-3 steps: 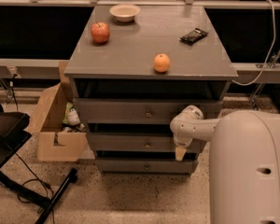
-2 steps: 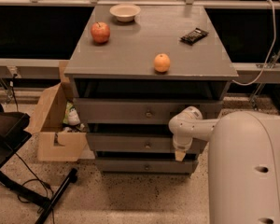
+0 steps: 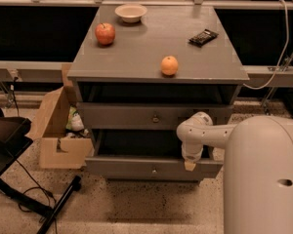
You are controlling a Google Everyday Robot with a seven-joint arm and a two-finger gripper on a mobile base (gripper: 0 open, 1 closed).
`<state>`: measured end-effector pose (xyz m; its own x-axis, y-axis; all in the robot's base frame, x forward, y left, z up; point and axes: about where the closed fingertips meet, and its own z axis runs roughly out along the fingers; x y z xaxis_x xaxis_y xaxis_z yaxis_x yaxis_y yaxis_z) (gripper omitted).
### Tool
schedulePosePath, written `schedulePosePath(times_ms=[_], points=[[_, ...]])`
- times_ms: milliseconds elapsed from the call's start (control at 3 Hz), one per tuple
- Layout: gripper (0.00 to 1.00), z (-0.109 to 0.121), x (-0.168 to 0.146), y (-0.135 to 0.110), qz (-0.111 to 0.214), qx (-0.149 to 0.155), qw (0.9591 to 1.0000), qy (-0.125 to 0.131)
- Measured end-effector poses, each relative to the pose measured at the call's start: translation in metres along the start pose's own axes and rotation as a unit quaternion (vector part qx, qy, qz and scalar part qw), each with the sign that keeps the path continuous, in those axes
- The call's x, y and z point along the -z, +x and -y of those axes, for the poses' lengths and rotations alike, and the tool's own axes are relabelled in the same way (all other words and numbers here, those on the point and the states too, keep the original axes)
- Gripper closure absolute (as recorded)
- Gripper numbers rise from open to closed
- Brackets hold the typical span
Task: Open middle drawer
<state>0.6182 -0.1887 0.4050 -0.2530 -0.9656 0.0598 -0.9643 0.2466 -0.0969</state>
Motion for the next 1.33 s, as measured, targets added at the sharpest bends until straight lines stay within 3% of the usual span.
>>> schedulePosePath(times_ms=[333,1333], points=[[0.85,-0.0188,0.0186,0.0024,-0.002,-0.008,1.0000,0.001],[0.15,-0.0217,0.0130,0.0033,-0.004,-0.008,1.0000,-0.002]])
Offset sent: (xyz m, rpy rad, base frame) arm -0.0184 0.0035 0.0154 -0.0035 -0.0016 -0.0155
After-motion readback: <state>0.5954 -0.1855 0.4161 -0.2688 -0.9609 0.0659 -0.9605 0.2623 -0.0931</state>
